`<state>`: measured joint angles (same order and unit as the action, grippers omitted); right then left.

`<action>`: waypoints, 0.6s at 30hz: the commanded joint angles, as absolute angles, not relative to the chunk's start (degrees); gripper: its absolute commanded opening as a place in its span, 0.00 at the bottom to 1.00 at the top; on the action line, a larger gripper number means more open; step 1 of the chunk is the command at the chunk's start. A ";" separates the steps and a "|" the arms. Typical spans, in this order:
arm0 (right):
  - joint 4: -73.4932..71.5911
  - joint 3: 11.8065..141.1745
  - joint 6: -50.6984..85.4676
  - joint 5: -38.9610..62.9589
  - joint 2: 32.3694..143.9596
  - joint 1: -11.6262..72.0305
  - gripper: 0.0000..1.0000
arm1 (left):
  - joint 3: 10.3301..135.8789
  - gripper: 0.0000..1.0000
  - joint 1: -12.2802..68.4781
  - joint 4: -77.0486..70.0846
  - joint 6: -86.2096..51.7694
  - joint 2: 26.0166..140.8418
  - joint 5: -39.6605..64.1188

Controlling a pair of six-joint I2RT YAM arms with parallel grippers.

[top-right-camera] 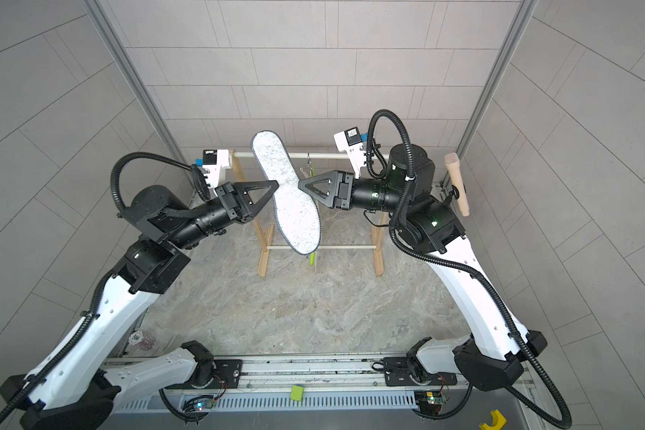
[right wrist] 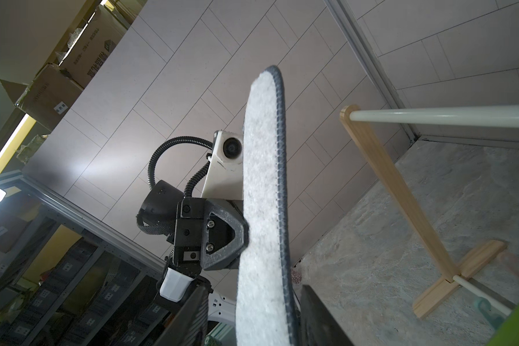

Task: Take the shoe insoles off the hanger
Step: Place the insole at the center of the board.

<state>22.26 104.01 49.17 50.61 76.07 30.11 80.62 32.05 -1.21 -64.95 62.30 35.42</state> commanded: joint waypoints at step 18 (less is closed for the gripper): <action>15.88 101.48 54.82 53.46 74.42 30.24 0.14 | 81.67 0.00 30.44 -10.87 -73.12 63.70 44.46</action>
